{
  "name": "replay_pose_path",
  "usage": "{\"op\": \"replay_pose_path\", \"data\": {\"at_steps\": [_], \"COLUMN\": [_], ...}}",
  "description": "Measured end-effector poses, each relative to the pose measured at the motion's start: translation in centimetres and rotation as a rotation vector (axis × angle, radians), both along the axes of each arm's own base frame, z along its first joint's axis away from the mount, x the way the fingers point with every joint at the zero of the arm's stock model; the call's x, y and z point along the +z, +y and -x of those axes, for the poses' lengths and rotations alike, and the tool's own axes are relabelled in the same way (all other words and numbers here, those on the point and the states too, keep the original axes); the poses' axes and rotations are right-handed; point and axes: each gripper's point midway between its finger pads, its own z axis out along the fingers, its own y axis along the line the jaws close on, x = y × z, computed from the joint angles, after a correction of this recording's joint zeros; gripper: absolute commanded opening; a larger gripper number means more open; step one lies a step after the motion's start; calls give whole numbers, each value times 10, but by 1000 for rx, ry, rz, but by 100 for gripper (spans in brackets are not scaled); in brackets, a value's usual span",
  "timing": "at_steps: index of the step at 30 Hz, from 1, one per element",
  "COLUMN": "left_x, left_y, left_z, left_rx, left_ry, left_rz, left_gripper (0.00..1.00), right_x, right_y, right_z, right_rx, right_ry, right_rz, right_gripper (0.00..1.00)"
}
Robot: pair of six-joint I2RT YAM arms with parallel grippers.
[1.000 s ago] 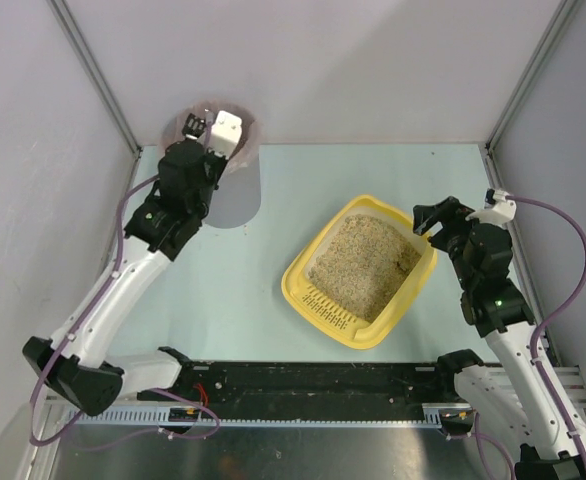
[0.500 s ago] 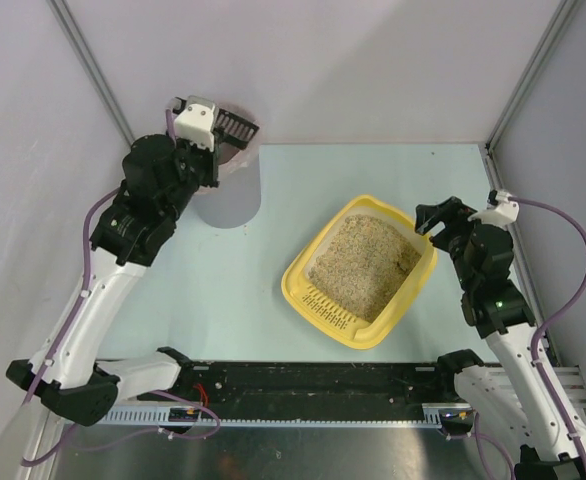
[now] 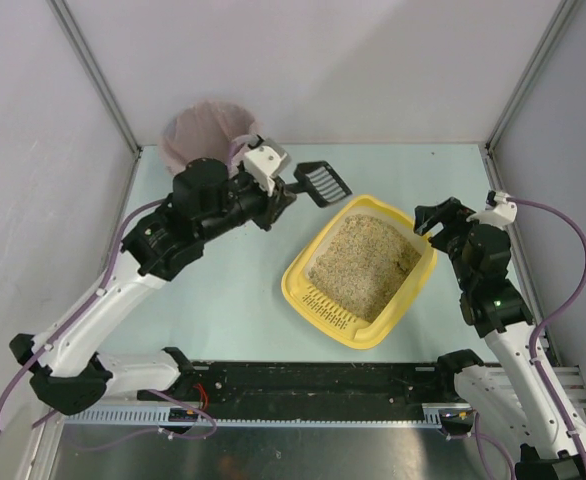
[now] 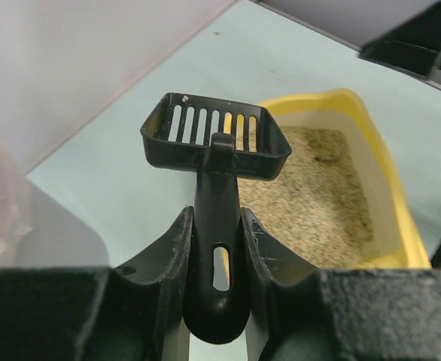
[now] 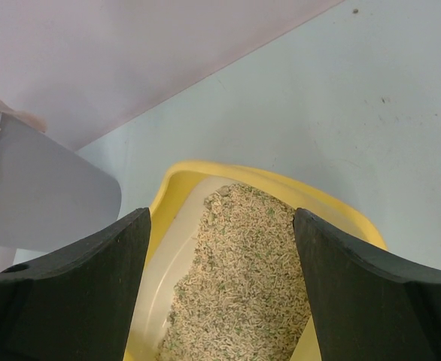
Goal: Clean the litter box
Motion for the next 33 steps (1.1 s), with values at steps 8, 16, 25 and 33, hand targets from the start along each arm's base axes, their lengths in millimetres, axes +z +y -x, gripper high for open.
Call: {"op": "replay_pose_path", "data": {"at_steps": [8,16,25,33], "left_x": [-45,-102,-152,-178], "left_y": [-51,-71,-78,-84], "left_z": [30,52,87,105], "left_rx": [-134,-177,-277,-330], "left_ry": [118,252,374,445], "left_rz": [-49,-114,-178,-222], "left_gripper": [0,0,0,0], "right_x": [1,5,10,9], "right_y": [-3,-5,-10,-9], "right_z": [0,2,5,5], "right_rx": [-17,-37,-69,-70], "right_ry": [-4,-14,-31,-26], "right_rz": [-7,-44,-71,-88], "right_gripper": [81,81,80,80]}}
